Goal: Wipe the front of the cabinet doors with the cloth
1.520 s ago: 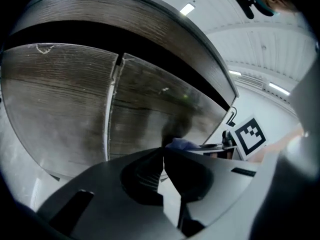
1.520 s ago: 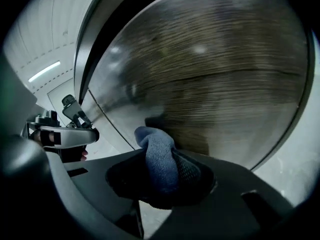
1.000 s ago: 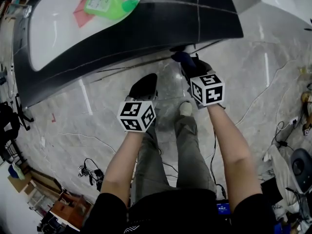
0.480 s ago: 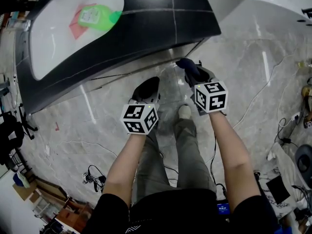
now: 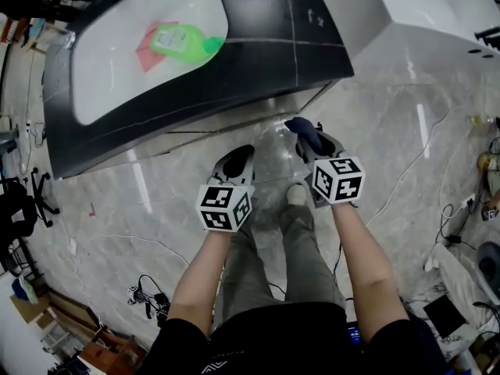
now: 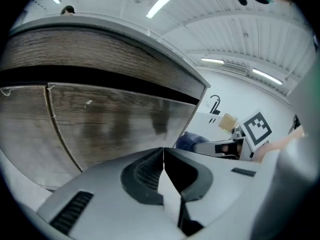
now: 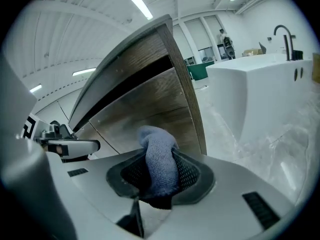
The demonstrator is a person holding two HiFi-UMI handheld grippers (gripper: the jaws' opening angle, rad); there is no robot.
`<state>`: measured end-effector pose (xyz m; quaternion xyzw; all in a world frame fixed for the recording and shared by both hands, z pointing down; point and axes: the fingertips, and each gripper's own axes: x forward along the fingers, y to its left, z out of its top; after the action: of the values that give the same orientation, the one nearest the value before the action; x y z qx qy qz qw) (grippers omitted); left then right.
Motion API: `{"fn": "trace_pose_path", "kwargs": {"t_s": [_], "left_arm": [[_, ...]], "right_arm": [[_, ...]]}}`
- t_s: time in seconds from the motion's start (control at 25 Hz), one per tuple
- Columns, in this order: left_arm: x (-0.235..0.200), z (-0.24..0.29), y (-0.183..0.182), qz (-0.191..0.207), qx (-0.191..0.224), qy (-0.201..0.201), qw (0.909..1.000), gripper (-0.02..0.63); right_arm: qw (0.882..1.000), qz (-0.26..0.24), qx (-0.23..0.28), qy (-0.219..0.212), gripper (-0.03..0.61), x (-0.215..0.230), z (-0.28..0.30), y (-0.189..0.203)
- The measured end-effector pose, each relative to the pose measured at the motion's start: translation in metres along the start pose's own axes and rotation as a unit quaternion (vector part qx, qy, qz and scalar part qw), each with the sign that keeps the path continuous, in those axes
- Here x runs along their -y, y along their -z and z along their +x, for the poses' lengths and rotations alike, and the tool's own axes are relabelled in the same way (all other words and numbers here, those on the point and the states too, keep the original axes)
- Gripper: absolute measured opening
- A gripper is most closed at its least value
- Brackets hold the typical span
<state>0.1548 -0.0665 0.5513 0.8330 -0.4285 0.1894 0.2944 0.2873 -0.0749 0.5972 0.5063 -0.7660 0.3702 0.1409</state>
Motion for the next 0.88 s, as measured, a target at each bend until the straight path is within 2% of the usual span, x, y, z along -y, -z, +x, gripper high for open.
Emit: {"fn": "trace_pose_path", "kwargs": {"t_s": [0.44,0.56,0.88], "left_arm": [[-0.011,-0.057,-0.019,-0.034,0.028,-0.014,0.9989,0.011],[-0.021,-0.077,-0.022,-0.040,0.033,-0.023,0.9984,0.011],[-0.055,-0.127,-0.041,-0.062,0.059,-0.054,0.9949,0.011]], "right_arm": [[1.000,0.009,0.020,0.001,0.120,-0.051,-0.024,-0.025],[0.999,0.030,0.030,-0.001,0.120,-0.067,-0.031,-0.034],[0.998,0.047,0.046,-0.013,0.120,-0.116,-0.043,-0.058]]}}
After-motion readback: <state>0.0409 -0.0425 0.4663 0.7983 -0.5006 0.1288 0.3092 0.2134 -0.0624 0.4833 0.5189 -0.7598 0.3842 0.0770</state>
